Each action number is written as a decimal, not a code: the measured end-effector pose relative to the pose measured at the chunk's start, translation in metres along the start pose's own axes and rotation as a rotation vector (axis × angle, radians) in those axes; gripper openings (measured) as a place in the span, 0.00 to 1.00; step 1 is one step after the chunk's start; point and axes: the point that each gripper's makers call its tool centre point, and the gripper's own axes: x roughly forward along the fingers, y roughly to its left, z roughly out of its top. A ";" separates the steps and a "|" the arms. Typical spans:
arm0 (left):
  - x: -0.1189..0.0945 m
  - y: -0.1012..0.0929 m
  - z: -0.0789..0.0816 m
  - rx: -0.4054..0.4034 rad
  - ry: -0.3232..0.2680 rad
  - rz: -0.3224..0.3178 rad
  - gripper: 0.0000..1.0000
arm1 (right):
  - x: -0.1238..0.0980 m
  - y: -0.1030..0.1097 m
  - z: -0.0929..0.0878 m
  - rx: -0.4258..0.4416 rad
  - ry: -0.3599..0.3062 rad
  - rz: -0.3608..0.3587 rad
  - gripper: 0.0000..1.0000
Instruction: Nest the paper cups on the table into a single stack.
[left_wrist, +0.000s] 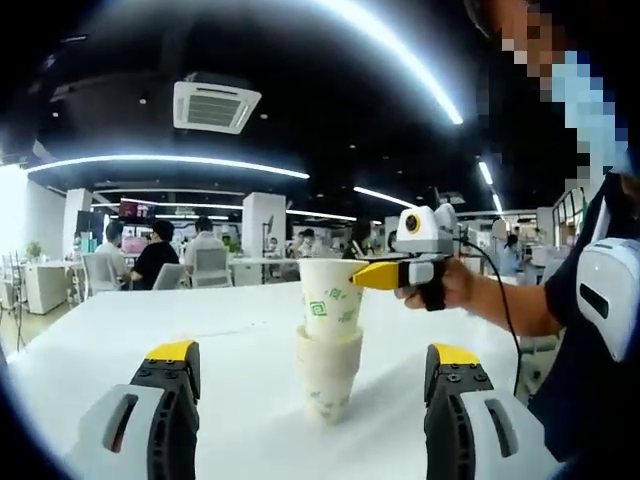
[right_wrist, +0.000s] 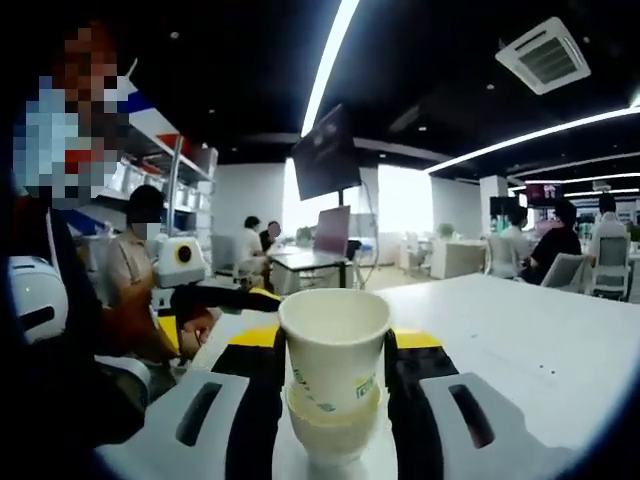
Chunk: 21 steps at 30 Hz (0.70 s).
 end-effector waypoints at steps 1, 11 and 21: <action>0.000 -0.002 -0.002 -0.005 0.003 -0.004 0.99 | 0.001 0.000 -0.002 -0.006 0.005 0.000 0.41; 0.008 -0.017 -0.012 -0.002 0.024 -0.045 0.99 | 0.002 0.003 -0.017 -0.019 0.036 -0.004 0.41; 0.005 -0.016 -0.015 0.012 0.046 -0.035 0.97 | 0.001 0.003 -0.025 -0.034 0.058 -0.004 0.41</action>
